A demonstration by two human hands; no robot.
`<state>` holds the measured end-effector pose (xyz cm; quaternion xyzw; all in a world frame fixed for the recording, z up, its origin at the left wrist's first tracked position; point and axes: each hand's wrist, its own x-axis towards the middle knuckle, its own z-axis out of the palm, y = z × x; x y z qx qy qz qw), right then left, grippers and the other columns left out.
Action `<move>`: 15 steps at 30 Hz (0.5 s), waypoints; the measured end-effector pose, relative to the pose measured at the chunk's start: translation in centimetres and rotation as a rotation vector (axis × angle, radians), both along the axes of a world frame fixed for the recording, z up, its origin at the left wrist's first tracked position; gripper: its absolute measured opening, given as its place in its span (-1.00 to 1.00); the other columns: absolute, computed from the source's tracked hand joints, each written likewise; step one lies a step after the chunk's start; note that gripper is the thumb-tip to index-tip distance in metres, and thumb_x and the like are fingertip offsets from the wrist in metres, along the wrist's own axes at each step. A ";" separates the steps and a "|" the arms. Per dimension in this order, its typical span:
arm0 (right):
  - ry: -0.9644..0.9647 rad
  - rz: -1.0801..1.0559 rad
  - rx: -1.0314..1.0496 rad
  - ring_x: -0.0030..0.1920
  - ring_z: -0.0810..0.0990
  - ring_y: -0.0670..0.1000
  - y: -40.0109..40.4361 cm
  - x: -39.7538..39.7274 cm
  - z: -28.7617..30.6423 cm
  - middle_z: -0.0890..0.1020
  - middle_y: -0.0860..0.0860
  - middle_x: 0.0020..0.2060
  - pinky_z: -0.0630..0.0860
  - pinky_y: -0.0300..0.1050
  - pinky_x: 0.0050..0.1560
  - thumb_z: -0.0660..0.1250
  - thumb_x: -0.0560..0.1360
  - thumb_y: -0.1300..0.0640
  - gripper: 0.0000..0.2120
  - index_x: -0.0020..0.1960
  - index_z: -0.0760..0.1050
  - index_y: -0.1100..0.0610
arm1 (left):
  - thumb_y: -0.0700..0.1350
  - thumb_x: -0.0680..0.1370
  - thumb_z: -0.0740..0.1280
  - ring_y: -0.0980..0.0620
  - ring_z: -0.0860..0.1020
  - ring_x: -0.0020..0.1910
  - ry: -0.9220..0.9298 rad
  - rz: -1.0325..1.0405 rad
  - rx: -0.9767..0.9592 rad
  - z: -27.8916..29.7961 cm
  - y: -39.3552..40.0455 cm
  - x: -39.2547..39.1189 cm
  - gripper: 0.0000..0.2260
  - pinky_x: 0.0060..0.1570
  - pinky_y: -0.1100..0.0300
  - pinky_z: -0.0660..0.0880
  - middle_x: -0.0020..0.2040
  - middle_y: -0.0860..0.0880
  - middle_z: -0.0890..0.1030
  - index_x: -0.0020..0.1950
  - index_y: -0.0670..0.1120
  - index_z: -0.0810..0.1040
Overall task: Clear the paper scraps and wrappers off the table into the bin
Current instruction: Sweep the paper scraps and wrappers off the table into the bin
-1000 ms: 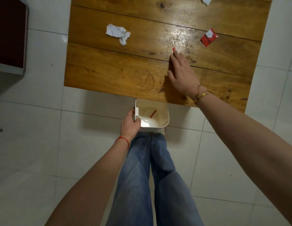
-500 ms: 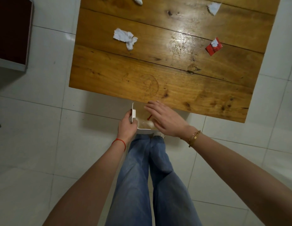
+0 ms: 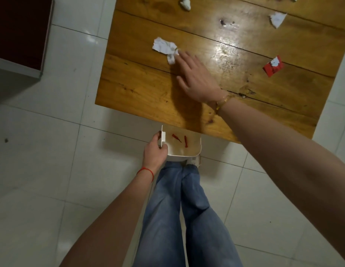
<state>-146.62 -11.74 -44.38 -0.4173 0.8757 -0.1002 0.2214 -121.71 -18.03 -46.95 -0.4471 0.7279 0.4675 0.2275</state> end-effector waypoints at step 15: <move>-0.106 0.138 -0.016 0.55 0.04 0.06 4.5 7.3 -0.7 0.12 0.08 0.55 -0.03 0.00 0.54 0.05 0.62 0.02 -0.47 0.55 0.07 0.11 | -0.14 0.52 0.22 -0.02 0.56 -0.26 -0.018 -0.047 -0.036 0.2 -0.1 -0.4 -0.55 -0.12 0.10 0.51 0.18 -0.04 0.60 0.42 0.00 0.37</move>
